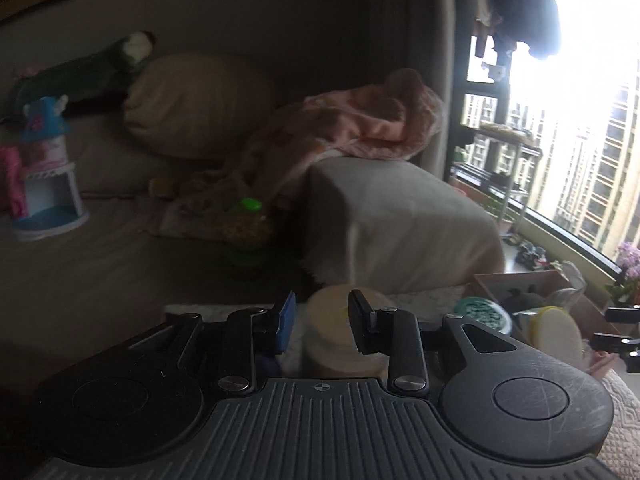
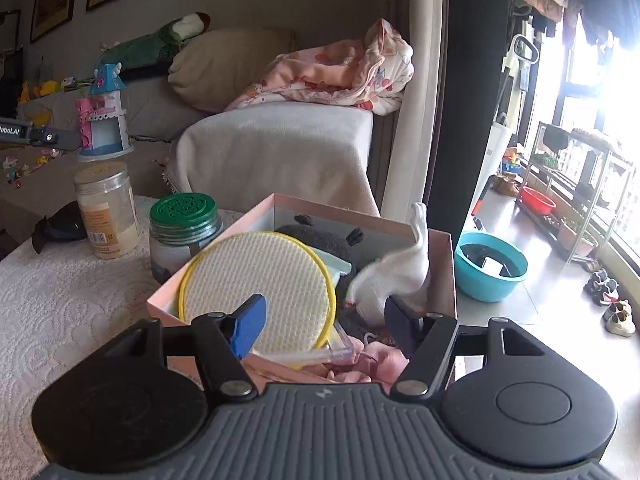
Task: Organize soft objects
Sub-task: 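Grasp the blue-black eye mask on the table with the right gripper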
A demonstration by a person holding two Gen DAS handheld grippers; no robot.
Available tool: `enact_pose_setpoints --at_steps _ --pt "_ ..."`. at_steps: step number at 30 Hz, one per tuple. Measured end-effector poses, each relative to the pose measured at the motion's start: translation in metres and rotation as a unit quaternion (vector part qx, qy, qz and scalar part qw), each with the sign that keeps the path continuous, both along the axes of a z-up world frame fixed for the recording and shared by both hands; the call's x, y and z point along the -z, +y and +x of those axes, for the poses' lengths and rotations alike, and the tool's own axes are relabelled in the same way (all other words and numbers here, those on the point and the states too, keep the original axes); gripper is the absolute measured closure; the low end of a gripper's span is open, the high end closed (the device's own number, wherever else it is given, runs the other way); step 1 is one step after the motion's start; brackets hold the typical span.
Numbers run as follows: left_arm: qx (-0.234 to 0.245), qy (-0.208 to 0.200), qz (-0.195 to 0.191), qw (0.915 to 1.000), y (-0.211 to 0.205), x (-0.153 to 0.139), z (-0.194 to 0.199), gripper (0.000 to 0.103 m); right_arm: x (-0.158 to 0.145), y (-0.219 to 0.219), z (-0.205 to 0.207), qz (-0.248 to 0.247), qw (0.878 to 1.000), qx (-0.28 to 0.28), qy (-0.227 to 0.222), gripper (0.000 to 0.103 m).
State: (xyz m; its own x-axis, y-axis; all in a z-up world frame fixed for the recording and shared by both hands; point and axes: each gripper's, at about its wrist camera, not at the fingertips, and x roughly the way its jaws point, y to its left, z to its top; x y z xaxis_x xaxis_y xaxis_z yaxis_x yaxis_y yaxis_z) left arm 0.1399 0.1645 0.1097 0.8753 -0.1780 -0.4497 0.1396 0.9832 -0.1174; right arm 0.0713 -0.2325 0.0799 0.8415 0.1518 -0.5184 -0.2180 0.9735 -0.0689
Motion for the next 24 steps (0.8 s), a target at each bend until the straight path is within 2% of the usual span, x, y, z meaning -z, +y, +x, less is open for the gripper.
enact_pose_setpoints --at_steps 2,4,6,9,12,18,21,22,24 --pt "-0.031 0.018 -0.006 0.9993 0.028 0.012 -0.003 0.071 -0.007 0.007 -0.002 0.012 1.000 -0.005 -0.007 0.037" --pt "-0.034 0.035 0.001 0.9988 0.041 0.026 -0.009 0.071 -0.015 0.020 -0.004 0.027 0.999 -0.027 -0.010 0.037" --pt "-0.028 0.049 0.004 0.9984 0.047 0.039 -0.016 0.071 -0.020 0.040 -0.006 0.020 0.998 -0.052 -0.013 0.037" --pt "-0.033 0.064 -0.032 0.9969 0.060 0.052 -0.027 0.071 -0.022 0.074 -0.006 0.006 0.996 -0.090 -0.010 0.037" --pt "-0.065 0.068 -0.074 0.9928 0.082 0.062 -0.037 0.071 -0.022 0.115 -0.005 -0.005 0.992 -0.127 0.000 0.037" --pt "-0.109 0.073 -0.137 0.9819 0.115 0.080 -0.052 0.071 -0.007 0.230 -0.001 -0.079 0.974 -0.213 -0.007 0.037" --pt "-0.153 0.043 -0.128 0.9790 0.124 0.082 -0.064 0.071 0.007 0.296 0.004 -0.126 0.961 -0.245 -0.016 0.037" --pt "-0.177 0.027 -0.128 0.9756 0.126 0.082 -0.069 0.071 0.014 0.315 0.006 -0.150 0.956 -0.253 -0.025 0.037" --pt "-0.196 0.002 -0.145 0.9698 0.128 0.085 -0.077 0.071 0.029 0.350 0.007 -0.194 0.944 -0.265 -0.046 0.037"
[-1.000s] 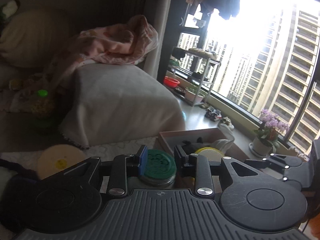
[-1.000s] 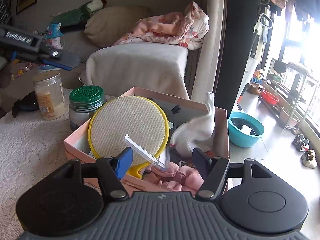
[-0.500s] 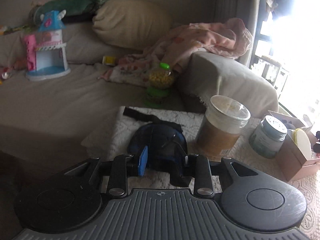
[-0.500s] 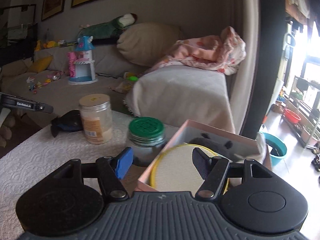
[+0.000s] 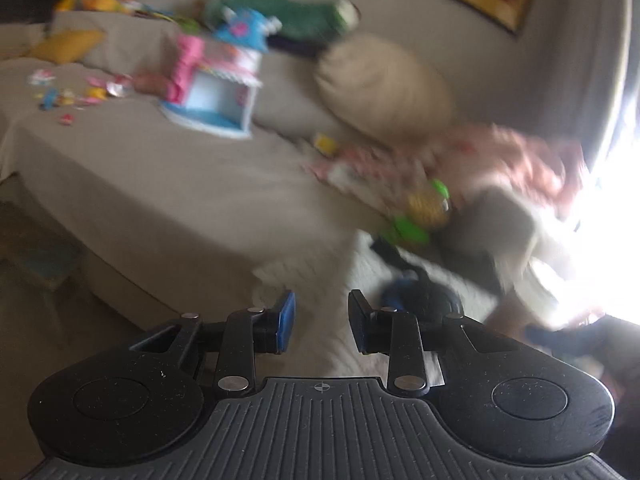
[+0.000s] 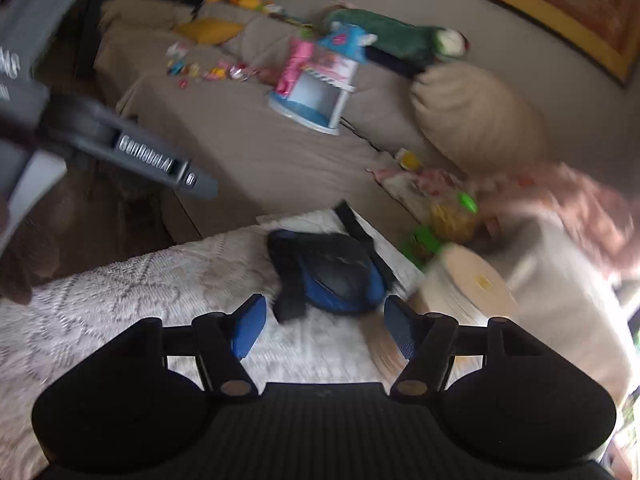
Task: Organize soft objects
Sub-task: 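Grasp the blue-black eye mask on the table with the right gripper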
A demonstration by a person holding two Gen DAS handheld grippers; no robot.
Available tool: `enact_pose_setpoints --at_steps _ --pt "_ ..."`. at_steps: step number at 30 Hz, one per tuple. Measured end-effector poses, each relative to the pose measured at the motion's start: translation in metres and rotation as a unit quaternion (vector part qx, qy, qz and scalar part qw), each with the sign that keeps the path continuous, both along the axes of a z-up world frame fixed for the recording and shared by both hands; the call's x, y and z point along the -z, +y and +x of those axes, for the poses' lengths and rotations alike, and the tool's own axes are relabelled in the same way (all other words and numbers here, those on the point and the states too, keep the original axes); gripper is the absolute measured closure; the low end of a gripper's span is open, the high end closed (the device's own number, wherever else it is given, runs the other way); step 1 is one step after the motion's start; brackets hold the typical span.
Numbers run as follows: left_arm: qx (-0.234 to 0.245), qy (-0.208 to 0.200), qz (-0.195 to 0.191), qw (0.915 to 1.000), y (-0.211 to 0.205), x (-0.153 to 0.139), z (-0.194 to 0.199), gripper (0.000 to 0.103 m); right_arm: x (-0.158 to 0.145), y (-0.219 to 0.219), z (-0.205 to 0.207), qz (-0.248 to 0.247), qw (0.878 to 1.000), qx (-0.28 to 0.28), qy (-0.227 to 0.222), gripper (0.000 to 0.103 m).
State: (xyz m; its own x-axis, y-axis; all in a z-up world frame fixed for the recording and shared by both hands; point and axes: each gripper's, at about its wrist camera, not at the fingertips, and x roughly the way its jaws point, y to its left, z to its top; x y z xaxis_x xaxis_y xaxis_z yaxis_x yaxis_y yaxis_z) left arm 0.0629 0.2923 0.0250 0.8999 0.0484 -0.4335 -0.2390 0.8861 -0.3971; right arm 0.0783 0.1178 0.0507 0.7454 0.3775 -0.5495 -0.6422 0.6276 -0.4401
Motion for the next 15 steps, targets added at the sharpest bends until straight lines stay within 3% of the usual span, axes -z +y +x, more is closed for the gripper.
enact_pose_setpoints --at_steps 2,4,5,8,10,15 --pt "-0.004 -0.020 -0.014 0.9997 -0.001 0.004 -0.005 0.071 0.016 0.029 0.001 -0.042 0.999 -0.011 -0.033 0.039" --pt "-0.001 -0.032 -0.022 0.9992 -0.001 0.006 -0.008 0.071 0.031 0.051 0.006 -0.080 0.995 -0.017 -0.064 0.047" --pt "0.000 -0.036 -0.027 0.9990 0.000 0.007 -0.009 0.071 0.036 0.058 0.010 -0.091 0.993 -0.018 -0.068 0.049" --pt "0.013 -0.045 -0.042 0.9981 0.002 0.010 -0.012 0.071 0.038 0.064 0.027 -0.100 0.994 0.000 -0.044 0.068" --pt "0.019 -0.046 -0.053 0.9974 0.006 0.010 -0.014 0.071 0.023 0.058 0.041 -0.073 0.997 0.022 -0.025 0.084" --pt "0.035 -0.041 -0.079 0.9954 0.011 0.014 -0.011 0.071 -0.033 0.016 0.080 0.045 0.993 0.092 0.064 0.086"
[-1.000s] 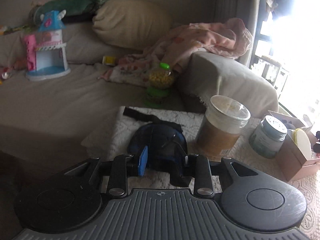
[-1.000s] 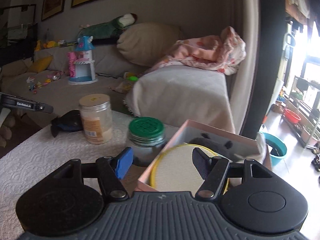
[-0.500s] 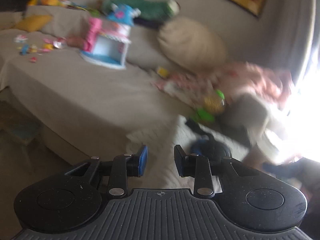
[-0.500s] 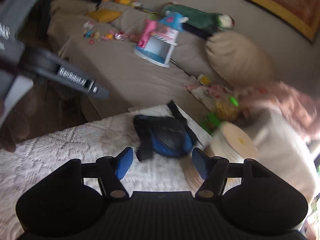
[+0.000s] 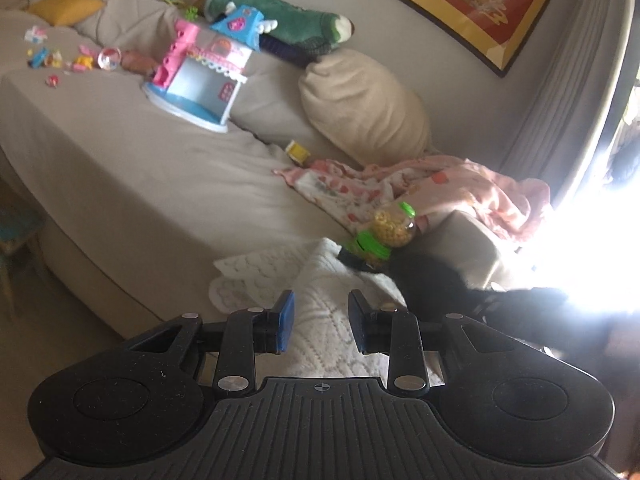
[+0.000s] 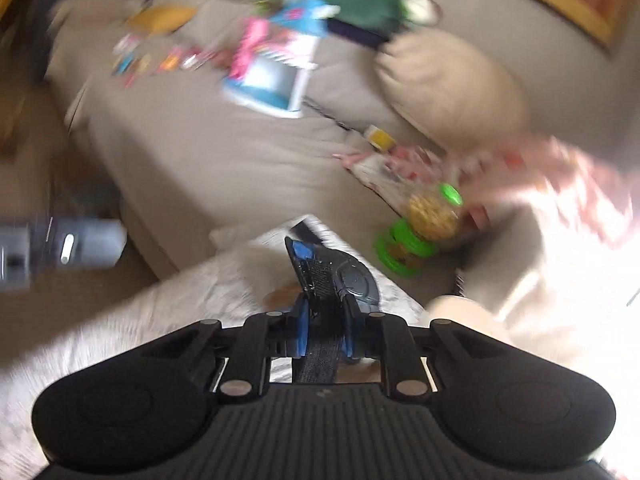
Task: Organize soft objects
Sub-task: 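Grasp the blue-black eye mask on the table with the right gripper, then carry the eye mask with the right gripper while left gripper grasps tan tape roll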
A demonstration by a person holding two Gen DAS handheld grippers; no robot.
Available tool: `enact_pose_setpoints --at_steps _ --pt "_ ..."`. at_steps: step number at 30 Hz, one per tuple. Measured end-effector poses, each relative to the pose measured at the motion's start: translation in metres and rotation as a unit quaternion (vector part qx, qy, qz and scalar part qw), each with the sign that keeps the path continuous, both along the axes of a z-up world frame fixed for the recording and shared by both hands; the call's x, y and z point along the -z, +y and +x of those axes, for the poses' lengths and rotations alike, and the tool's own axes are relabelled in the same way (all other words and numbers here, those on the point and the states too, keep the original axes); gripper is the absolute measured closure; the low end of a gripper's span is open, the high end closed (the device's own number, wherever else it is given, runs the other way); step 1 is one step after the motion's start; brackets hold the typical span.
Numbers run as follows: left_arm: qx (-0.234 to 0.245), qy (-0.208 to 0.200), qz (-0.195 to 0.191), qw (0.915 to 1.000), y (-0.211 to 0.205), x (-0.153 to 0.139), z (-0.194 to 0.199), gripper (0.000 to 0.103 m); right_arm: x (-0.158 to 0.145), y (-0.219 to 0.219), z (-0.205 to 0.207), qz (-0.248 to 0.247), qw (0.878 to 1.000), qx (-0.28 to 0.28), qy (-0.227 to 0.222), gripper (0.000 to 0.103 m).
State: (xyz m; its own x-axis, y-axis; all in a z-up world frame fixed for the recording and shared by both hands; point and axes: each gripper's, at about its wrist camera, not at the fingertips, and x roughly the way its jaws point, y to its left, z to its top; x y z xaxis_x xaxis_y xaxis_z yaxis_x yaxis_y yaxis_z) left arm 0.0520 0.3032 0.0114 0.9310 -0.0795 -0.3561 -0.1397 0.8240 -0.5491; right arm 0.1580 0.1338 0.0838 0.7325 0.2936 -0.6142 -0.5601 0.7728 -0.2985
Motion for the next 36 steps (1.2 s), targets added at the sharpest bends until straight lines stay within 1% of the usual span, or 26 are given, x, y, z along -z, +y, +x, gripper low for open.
enact_pose_setpoints --at_steps 2,4,7,9,10,11,13,14,17,19,21,24,26,28,30,32,33,34,36 --pt "0.007 0.004 -0.006 0.9999 -0.001 0.002 0.002 0.071 -0.011 -0.015 0.010 0.029 0.999 0.017 0.027 0.087" --pt "0.014 0.008 -0.012 0.9998 -0.001 0.003 0.004 0.071 -0.015 -0.026 0.019 0.050 0.997 0.028 0.050 0.087" --pt "0.043 0.021 0.000 0.9988 -0.007 0.002 0.012 0.071 -0.015 -0.034 0.019 0.068 0.995 0.031 0.067 0.088" --pt "0.094 0.034 0.038 0.9943 -0.018 -0.006 0.024 0.071 -0.014 -0.038 0.016 0.072 0.995 0.023 0.071 0.088" --pt "0.121 0.035 0.068 0.9897 -0.025 -0.011 0.031 0.071 -0.013 -0.039 0.014 0.073 0.995 0.018 0.072 0.088" --pt "0.145 0.033 0.108 0.9829 -0.033 -0.016 0.038 0.071 -0.014 -0.041 0.013 0.074 0.994 0.015 0.073 0.088" --pt "0.164 0.037 0.164 0.9720 -0.044 -0.022 0.053 0.071 -0.015 -0.043 0.009 0.081 0.994 0.012 0.075 0.088" --pt "0.166 0.045 0.168 0.9707 -0.046 -0.022 0.064 0.071 -0.015 -0.044 0.008 0.085 0.993 0.011 0.076 0.088" --pt "0.167 0.072 0.123 0.9755 -0.039 -0.023 0.098 0.071 -0.013 -0.048 0.001 0.085 0.994 0.005 0.070 0.088" --pt "0.176 0.089 0.109 0.9744 -0.040 -0.020 0.118 0.071 -0.009 -0.051 -0.004 0.082 0.995 0.003 0.061 0.088" --pt "0.178 0.107 0.124 0.9704 -0.048 -0.016 0.133 0.071 -0.006 -0.053 -0.006 0.083 0.995 0.002 0.059 0.088" --pt "0.173 0.133 0.165 0.9618 -0.064 -0.010 0.147 0.071 0.000 -0.055 -0.011 0.082 0.995 -0.002 0.049 0.088" --pt "0.175 0.140 0.175 0.9588 -0.070 -0.006 0.149 0.071 0.006 -0.055 -0.018 0.076 0.996 -0.007 0.035 0.088" --pt "0.176 0.137 0.189 0.9563 -0.074 -0.005 0.147 0.073 0.011 -0.057 -0.022 0.080 0.996 -0.012 0.040 0.088" --pt "0.174 0.138 0.213 0.9516 -0.076 -0.002 0.147 0.081 0.015 -0.059 -0.024 0.084 0.995 -0.013 0.046 0.088" --pt "0.176 0.136 0.218 0.9503 -0.077 0.000 0.146 0.083 0.018 -0.060 -0.025 0.084 0.995 -0.014 0.046 0.088" --pt "0.176 0.137 0.217 0.9504 -0.075 0.000 0.145 0.087 0.020 -0.058 -0.027 0.080 0.996 -0.015 0.043 0.088" --pt "0.174 0.140 0.216 0.9505 -0.073 -0.001 0.144 0.089 0.022 -0.057 -0.030 0.074 0.996 -0.017 0.037 0.088" --pt "0.169 0.144 0.215 0.9511 -0.068 -0.003 0.141 0.090 0.027 -0.053 -0.036 0.057 0.998 -0.024 0.021 0.088"
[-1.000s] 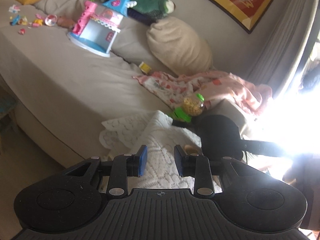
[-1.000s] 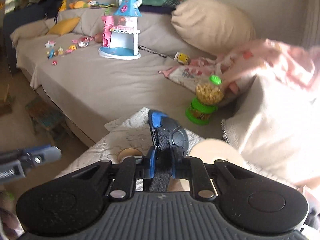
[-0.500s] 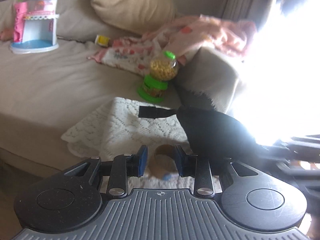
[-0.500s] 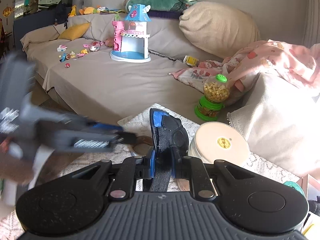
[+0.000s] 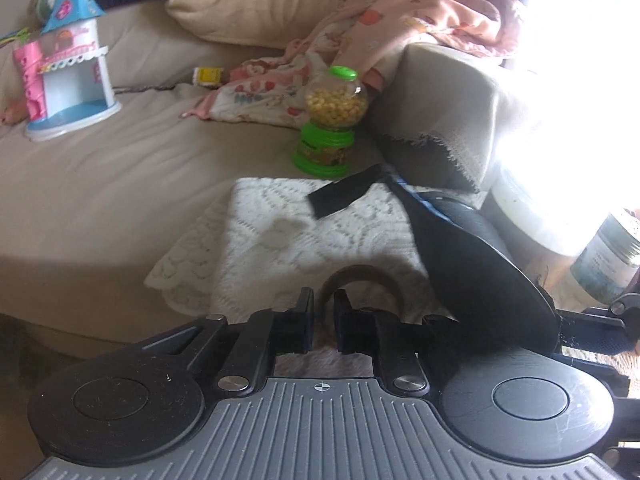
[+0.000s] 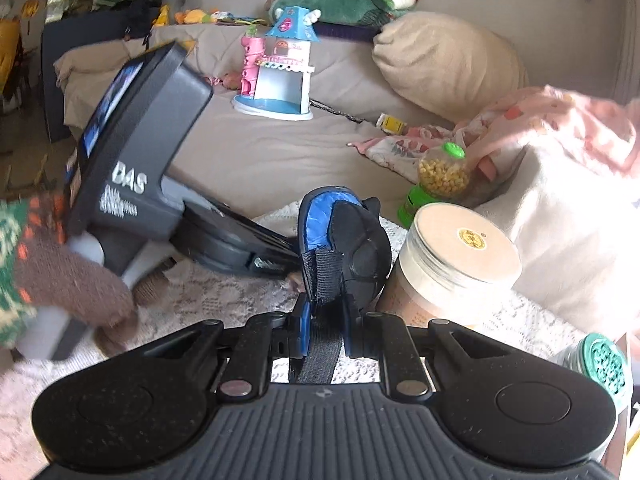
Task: Organize soft objects
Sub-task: 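Carry the eye mask with the right gripper while left gripper grasps tan tape roll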
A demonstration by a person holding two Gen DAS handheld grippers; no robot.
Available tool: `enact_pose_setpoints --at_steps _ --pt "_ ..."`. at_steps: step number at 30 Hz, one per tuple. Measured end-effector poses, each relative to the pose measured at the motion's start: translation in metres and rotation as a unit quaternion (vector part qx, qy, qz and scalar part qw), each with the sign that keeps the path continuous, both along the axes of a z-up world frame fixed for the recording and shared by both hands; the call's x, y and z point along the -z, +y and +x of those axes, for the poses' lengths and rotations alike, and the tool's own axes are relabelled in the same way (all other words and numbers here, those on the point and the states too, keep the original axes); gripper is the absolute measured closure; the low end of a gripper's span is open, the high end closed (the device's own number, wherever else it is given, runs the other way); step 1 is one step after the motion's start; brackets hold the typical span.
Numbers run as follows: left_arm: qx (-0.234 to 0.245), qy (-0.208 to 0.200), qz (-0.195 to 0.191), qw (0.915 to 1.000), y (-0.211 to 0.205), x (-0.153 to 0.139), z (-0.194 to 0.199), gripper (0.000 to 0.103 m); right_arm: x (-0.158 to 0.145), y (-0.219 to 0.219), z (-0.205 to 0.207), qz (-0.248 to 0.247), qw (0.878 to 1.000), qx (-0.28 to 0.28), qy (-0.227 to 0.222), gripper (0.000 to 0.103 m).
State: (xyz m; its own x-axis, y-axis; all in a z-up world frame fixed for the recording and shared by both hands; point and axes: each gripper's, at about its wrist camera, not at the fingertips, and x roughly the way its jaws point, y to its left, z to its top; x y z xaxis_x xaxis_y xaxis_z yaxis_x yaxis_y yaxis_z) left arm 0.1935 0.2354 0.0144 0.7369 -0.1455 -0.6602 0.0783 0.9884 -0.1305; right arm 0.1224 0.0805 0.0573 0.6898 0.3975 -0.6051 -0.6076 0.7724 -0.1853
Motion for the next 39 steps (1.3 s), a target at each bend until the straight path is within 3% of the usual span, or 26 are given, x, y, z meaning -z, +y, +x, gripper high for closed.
enact_pose_setpoints --at_steps 8,16,24,25,28,32,39 --pt "-0.008 -0.009 -0.001 0.9999 0.017 0.001 -0.018 0.091 0.025 0.030 -0.023 -0.083 0.992 -0.016 -0.093 0.084" --pt "-0.006 -0.012 -0.016 0.9998 0.021 0.002 -0.021 0.090 0.057 0.072 -0.021 -0.178 0.966 -0.026 -0.184 0.069" --pt "-0.009 -0.010 -0.017 0.9998 0.022 0.002 -0.022 0.089 0.068 0.087 -0.016 -0.210 0.952 -0.039 -0.220 0.069" --pt "-0.010 -0.009 -0.017 0.9998 0.021 0.002 -0.022 0.089 0.066 0.086 -0.016 -0.208 0.952 -0.038 -0.220 0.078" --pt "-0.020 -0.005 -0.023 0.9995 0.020 0.002 -0.022 0.089 0.054 0.079 -0.018 -0.197 0.953 -0.035 -0.225 0.090" --pt "-0.032 -0.002 -0.041 0.9986 0.023 0.002 -0.021 0.090 0.033 0.069 -0.019 -0.182 0.954 -0.036 -0.234 0.095" --pt "-0.047 -0.018 -0.039 0.9980 0.022 -0.014 -0.018 0.095 -0.017 0.054 -0.009 -0.159 0.949 -0.021 -0.270 0.096"
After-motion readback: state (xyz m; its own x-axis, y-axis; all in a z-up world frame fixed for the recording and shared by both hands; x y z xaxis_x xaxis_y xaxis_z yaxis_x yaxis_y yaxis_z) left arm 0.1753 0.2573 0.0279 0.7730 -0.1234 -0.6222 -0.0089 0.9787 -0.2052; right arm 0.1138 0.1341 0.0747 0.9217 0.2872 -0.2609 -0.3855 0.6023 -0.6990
